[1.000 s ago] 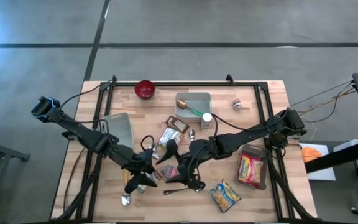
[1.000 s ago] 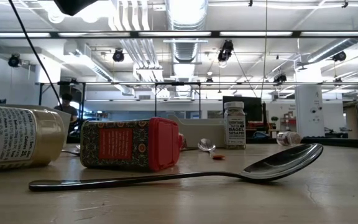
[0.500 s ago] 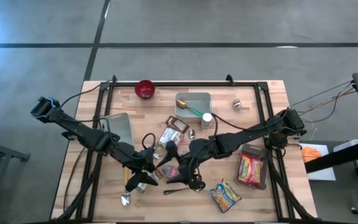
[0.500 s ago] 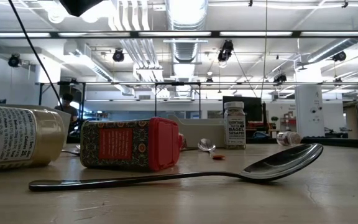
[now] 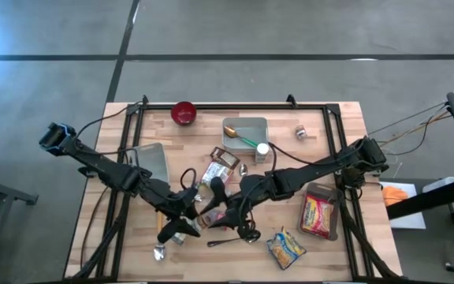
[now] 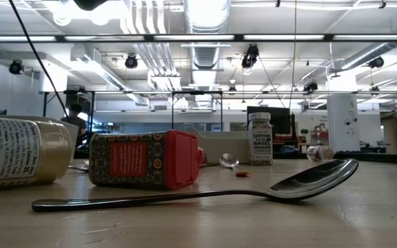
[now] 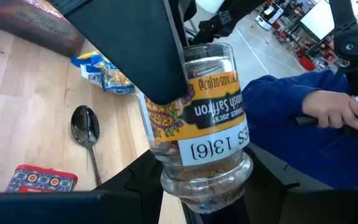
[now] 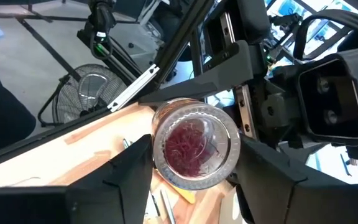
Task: Pick & Place Food Item
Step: Put the left brown seasoning bottle into the left gray bin
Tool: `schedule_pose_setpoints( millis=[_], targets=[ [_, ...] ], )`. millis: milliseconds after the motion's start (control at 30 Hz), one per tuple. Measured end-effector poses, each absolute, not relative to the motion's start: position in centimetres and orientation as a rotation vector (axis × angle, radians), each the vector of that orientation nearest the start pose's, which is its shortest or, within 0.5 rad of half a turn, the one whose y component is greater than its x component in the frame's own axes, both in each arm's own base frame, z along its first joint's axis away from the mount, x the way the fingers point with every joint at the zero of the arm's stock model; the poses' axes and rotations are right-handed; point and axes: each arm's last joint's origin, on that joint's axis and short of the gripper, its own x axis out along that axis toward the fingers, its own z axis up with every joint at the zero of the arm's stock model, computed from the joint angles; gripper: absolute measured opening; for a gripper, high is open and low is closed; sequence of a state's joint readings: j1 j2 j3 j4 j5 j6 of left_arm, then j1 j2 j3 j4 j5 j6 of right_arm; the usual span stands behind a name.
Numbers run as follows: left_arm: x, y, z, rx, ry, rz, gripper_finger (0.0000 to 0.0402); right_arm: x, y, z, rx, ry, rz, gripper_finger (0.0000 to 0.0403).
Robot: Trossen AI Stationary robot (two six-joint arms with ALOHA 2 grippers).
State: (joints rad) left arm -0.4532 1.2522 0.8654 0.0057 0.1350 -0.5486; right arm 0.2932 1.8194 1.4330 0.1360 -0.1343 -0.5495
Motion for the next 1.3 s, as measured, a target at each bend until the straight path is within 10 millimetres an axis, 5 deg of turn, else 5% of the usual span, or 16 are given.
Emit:
schedule_pose_setpoints(
  millis=[967,1300],
  targets=[
    [24.83,-12.24,28.22,-0.471,0.503,-0.396,0.0195,40.84,12.80,29.88,-0.532,0.131,0.481,0.0185],
    [24.88,-12.19,28.27,-0.517,0.499,-0.363,0.0166,40.84,12.78,29.86,-0.532,0.134,0.480,0.0185]
  ],
)
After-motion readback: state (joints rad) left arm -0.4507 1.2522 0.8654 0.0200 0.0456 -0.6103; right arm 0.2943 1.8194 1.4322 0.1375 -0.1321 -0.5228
